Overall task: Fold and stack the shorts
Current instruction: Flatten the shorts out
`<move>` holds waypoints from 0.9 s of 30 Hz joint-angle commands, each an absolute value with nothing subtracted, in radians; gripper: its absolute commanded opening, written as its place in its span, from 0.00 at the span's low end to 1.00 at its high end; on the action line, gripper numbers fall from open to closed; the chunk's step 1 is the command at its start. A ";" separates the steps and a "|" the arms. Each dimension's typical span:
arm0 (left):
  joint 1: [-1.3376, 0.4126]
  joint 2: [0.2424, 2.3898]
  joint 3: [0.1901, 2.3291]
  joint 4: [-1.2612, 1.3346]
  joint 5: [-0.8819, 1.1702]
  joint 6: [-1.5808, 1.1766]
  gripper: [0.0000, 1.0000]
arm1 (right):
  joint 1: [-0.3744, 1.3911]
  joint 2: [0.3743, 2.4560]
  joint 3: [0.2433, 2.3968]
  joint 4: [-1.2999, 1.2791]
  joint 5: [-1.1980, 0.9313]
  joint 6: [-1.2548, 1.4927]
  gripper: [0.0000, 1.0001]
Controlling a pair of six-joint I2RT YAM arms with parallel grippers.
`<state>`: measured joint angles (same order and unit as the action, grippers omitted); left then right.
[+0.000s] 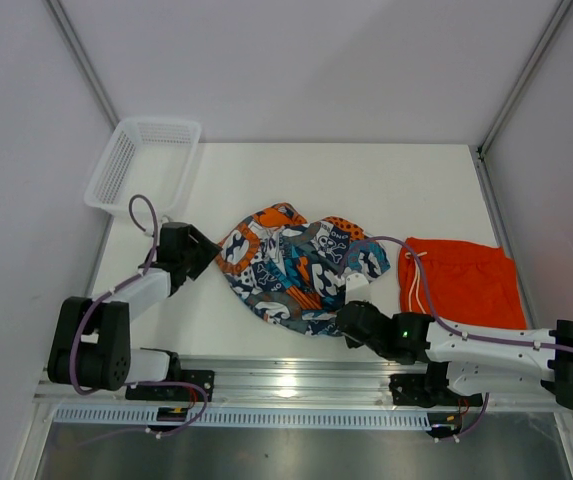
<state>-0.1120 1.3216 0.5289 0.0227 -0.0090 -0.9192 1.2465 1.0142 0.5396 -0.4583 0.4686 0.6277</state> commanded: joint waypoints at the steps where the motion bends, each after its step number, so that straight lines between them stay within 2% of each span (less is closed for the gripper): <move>1: -0.115 1.333 0.532 0.106 -0.031 -0.943 0.65 | 1.252 0.999 0.534 -0.463 0.514 0.658 0.00; 4: -0.115 1.371 0.557 0.110 -0.034 -0.950 0.61 | 1.252 0.999 0.537 -0.463 0.514 0.660 0.00; 5: -0.115 1.377 0.560 0.117 -0.034 -0.951 0.55 | 1.252 0.997 0.537 -0.465 0.514 0.658 0.00; 7: -0.115 1.391 0.555 0.144 -0.034 -0.957 0.51 | 1.252 0.996 0.538 -0.463 0.515 0.657 0.00; 8: -0.115 1.396 0.551 0.150 -0.034 -0.962 0.42 | 1.250 0.994 0.538 -0.463 0.515 0.658 0.00; 9: -0.115 1.400 0.554 0.156 -0.032 -0.963 0.40 | 1.252 0.991 0.540 -0.462 0.515 0.658 0.00; 16: -0.121 1.445 0.564 0.184 -0.018 -0.976 0.41 | 1.252 0.997 0.548 -0.462 0.514 0.650 0.00; 19: -0.132 1.477 0.583 0.195 -0.012 -0.976 0.23 | 1.252 0.999 0.557 -0.457 0.506 0.644 0.00; 20: -0.133 1.500 0.595 0.199 -0.008 -0.976 0.06 | 1.252 0.999 0.560 -0.459 0.503 0.641 0.00; 21: -0.133 1.512 0.601 0.204 0.020 -0.977 0.00 | 1.252 1.000 0.563 -0.460 0.502 0.637 0.00; 24: -0.132 1.523 0.647 0.166 0.034 -0.968 0.00 | 1.252 0.994 0.589 -0.475 0.494 0.624 0.00; 27: -0.132 1.450 0.725 -0.007 -0.042 -0.907 0.00 | 1.250 0.982 0.635 -0.489 0.448 0.575 0.00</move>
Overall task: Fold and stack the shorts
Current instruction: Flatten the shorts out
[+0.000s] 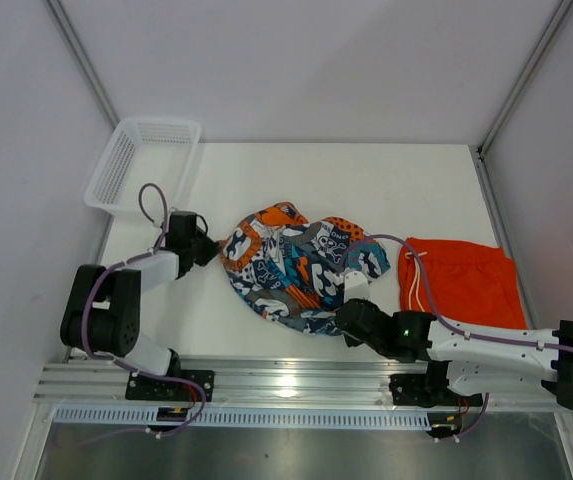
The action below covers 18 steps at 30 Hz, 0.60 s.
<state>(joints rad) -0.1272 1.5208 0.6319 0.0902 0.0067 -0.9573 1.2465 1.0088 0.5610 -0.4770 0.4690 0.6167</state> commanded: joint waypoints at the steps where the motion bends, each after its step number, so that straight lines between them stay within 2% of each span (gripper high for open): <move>1: -0.129 1.425 0.786 -0.064 -0.064 -0.866 0.00 | 1.250 0.980 0.652 -0.501 0.428 0.545 0.00; 6: -0.008 1.264 0.963 -0.369 -0.098 -0.715 0.00 | 1.284 0.982 0.770 -0.514 0.275 0.462 0.00; 7: 0.023 1.250 1.053 -0.414 -0.095 -0.689 0.00 | 1.298 0.989 0.791 -0.520 0.241 0.453 0.00; 12: 0.150 1.206 1.316 -0.661 -0.084 -0.624 0.00 | 1.344 1.077 1.056 -0.586 0.167 0.371 0.00; 13: 0.152 1.218 1.454 -0.687 -0.081 -0.624 0.00 | 1.312 1.087 1.112 -0.601 0.129 0.351 0.00; 15: 0.159 1.245 1.597 -0.760 -0.072 -0.641 0.00 | 1.237 1.130 1.293 -0.664 0.082 0.302 0.00; 18: 0.178 1.298 1.776 -0.784 -0.008 -0.699 0.00 | 0.950 1.189 1.521 -0.741 -0.063 0.237 0.00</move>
